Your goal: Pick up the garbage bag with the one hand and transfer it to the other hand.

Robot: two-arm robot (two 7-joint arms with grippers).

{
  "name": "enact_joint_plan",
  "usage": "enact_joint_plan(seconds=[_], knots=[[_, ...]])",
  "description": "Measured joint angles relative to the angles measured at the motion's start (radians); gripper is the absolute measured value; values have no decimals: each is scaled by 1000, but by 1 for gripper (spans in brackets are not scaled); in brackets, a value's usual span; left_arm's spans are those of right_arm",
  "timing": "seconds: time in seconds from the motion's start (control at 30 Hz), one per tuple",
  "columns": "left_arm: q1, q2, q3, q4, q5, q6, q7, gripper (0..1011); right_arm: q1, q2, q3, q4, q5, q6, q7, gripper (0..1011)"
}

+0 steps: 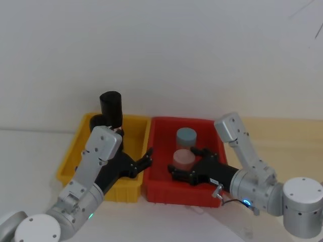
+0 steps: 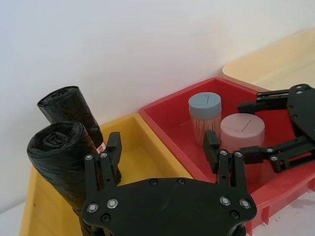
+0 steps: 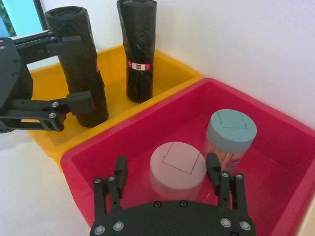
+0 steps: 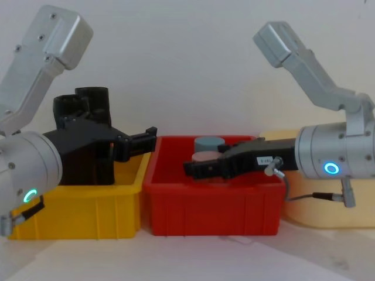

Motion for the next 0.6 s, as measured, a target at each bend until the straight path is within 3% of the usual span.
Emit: enact_joint_plan(seconds=[0.43,0.6], knots=[[0,0,0,0,0,0,0,1001,15,-14,-9,27,-9,-3,1,667],[0,0,0,0,0,0,0,1001,15,-14,-8,27,-10,-3,1,664]])
